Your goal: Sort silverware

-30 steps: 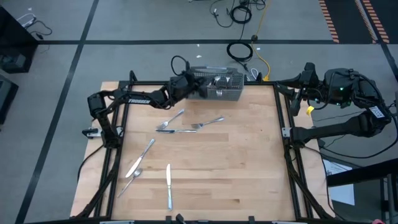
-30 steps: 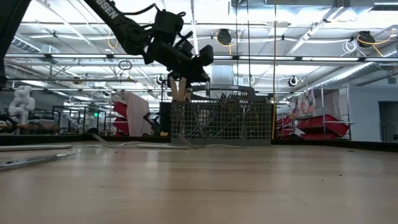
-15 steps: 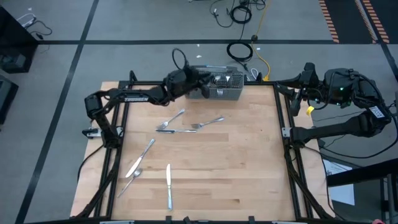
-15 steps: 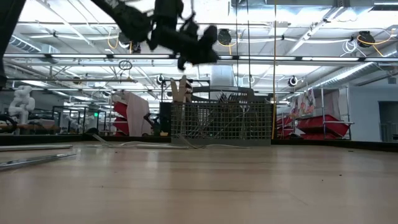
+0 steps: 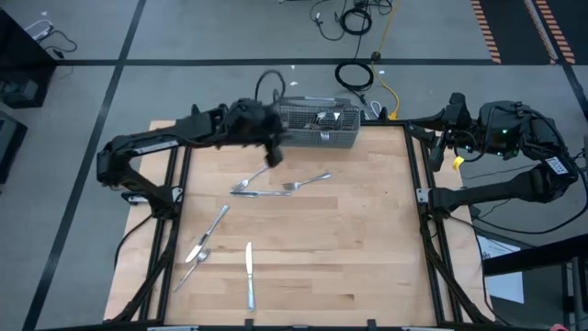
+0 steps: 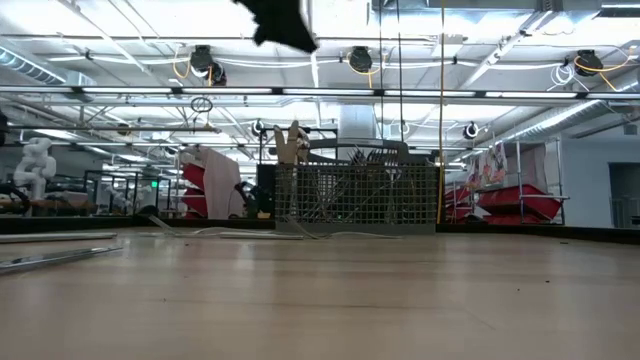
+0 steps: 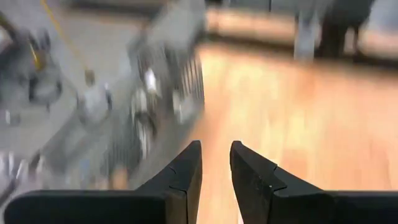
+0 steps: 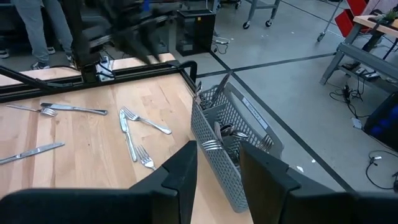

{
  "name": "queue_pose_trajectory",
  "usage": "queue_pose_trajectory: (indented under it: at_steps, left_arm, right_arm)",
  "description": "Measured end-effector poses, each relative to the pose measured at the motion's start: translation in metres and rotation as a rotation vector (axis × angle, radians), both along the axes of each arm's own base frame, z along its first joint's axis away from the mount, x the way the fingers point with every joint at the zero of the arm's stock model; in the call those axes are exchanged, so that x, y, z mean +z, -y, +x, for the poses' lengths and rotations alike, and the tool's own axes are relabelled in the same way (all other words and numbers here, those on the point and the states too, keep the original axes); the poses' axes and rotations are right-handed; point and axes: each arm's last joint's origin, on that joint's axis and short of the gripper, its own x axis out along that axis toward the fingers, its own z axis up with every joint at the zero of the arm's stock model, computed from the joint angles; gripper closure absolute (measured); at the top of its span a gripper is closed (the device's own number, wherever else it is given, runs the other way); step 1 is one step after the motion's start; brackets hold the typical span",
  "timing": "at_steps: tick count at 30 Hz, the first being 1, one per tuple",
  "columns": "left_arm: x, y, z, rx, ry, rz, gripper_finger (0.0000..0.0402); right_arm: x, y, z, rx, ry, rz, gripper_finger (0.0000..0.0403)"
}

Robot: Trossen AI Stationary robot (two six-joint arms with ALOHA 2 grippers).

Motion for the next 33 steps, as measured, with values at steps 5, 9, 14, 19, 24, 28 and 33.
queue_pose_trajectory:
  at_steps: [5,9,14,19,24,28,33]
  left_arm:
    - [-0.037,0.029,-0.031,-0.101,-0.358,-0.051,0.0310]
    - [-0.081,0.050,-0.047,-0.146,-0.466,-0.060,0.0311]
    - [-0.123,0.072,-0.072,-0.108,-0.378,-0.043,0.0311]
    - [-0.144,0.083,-0.106,0.045,-0.155,-0.058,0.0311]
    - [-0.165,0.093,-0.138,0.010,-0.170,-0.058,0.0311]
    - [-0.180,0.095,-0.150,-0.024,-0.269,0.013,0.0311]
    - [-0.201,0.097,-0.153,-0.046,-0.362,0.096,0.0311]
  right_arm:
    - [0.000,0.000,0.000,0.001,-0.002,-0.004,0.0293]
    - [0.000,0.000,0.000,0.002,-0.002,-0.005,0.0293]
    - [0.000,0.000,0.001,-0.003,0.001,0.005,0.0293]
    - [0.001,0.000,0.002,-0.009,0.014,0.017,0.0293]
    - [0.003,0.001,0.008,-0.008,0.038,0.012,0.0293]
    - [0.003,0.002,0.015,-0.012,0.035,0.012,0.0293]
    - [0.002,0.004,0.027,-0.019,0.032,0.027,0.0293]
